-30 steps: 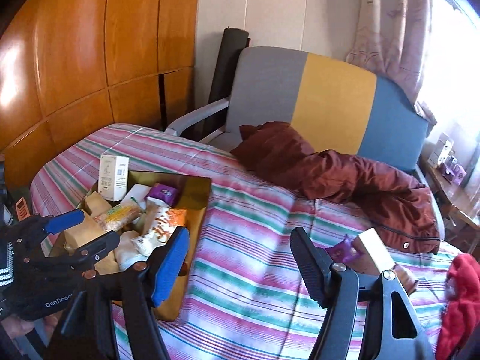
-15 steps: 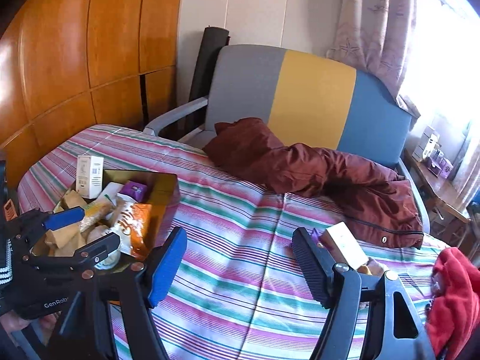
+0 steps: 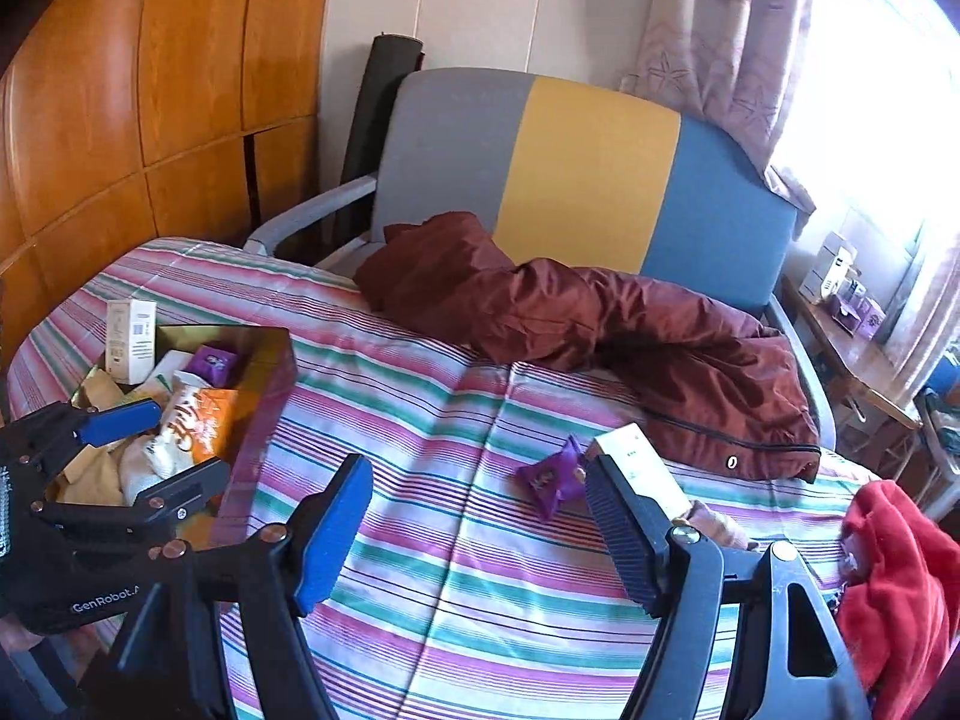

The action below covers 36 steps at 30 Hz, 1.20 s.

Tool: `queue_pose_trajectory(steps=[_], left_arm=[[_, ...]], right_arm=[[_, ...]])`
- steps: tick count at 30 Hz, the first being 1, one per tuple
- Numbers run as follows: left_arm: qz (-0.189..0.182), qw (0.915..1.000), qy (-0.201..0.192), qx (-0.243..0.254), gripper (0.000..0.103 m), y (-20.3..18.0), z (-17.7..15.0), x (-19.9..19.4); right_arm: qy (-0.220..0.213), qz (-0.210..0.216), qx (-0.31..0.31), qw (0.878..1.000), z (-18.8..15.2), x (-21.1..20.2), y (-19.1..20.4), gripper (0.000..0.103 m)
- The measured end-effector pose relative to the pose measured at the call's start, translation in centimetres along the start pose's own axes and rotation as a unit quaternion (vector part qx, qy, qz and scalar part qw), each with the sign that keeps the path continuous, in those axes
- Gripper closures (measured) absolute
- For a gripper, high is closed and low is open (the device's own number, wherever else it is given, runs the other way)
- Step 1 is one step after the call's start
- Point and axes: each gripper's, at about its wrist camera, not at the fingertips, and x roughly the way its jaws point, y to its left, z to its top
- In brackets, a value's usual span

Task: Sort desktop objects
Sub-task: 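Move both tools back to the remaining items on the bedspread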

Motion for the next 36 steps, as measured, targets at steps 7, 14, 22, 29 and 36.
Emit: queue_pose_trajectory(steps=[7,14,22,29,36], left_arm=[[-0.01,0.9998,0.01,0.013,0.029,-1.5,0.7,1.7],[-0.016,0.9993,0.018,0.029,0.029,-2.9,1.5,3.5],[-0.031,0.9981,0.033,0.042,0.029,-4.6,2.5,5.7],[-0.057,0.9956,0.053,0.051,0.029,-6.4,3.1,8.0],[-0.08,0.9913,0.087,0.059,0.029,-8.2,3.0,11.1]], right_arm=[[0.016,-0.014,0.002,1.0,-0.3,1.5,-1.8,0.029],[0.034,-0.027,-0.001,0.999,-0.4,3.4,-3.9,0.029],[0.054,-0.018,0.016,0.998,-0.7,7.5,-8.7,0.029],[0.1,0.022,0.042,0.994,-2.7,13.2,-14.6,0.025],[0.127,0.034,0.059,0.99,-3.4,16.6,-16.4,0.022]])
